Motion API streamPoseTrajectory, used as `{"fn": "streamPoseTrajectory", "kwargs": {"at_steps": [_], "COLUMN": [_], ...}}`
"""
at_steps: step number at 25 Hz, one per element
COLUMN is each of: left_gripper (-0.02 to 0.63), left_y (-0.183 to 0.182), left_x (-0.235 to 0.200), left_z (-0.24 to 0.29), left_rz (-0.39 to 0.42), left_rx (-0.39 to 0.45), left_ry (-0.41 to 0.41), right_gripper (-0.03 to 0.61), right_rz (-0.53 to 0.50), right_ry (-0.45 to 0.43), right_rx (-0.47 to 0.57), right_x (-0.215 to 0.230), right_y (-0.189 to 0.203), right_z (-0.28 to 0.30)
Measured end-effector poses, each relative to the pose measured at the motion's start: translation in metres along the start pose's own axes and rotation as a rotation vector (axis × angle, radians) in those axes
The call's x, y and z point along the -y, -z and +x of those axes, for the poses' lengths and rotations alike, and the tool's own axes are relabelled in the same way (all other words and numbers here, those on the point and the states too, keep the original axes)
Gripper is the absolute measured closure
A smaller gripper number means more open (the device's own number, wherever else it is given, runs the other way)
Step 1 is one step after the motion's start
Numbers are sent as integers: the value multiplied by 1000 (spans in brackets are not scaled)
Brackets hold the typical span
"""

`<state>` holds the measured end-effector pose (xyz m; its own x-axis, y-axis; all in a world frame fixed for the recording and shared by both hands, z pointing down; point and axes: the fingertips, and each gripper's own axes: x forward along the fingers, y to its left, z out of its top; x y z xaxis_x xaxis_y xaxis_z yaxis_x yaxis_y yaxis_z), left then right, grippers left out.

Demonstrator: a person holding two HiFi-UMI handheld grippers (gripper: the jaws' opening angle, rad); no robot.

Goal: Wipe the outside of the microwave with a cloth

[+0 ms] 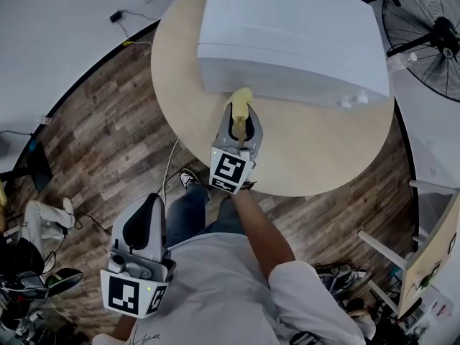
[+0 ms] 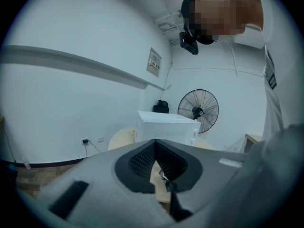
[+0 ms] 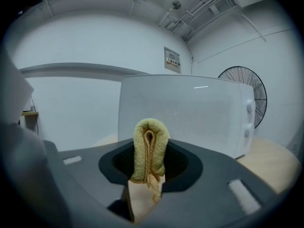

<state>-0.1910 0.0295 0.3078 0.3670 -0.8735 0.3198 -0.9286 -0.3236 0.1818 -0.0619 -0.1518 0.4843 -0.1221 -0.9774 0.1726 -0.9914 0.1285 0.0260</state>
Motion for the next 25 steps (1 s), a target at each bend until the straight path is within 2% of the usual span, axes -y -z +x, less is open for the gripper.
{"fn": "streamPoseTrajectory", "kwargs": {"at_steps": [13, 19, 25], "left_gripper": [621, 621, 621], "left_y": [-2, 1, 4], "left_x": [112, 145, 159], "left_z": [41, 51, 59], "left_rz": [53, 69, 85], "left_rx": [1, -7, -23], "left_ry": [131, 143, 136], "right_gripper": [445, 445, 446], "right_rz": [21, 38, 50], "right_ry": [182, 262, 340], "right_rx": [-48, -88, -111], "right_x": [174, 242, 298], "right_y": [18, 39, 53], "right_z": [-34, -40, -34]}}
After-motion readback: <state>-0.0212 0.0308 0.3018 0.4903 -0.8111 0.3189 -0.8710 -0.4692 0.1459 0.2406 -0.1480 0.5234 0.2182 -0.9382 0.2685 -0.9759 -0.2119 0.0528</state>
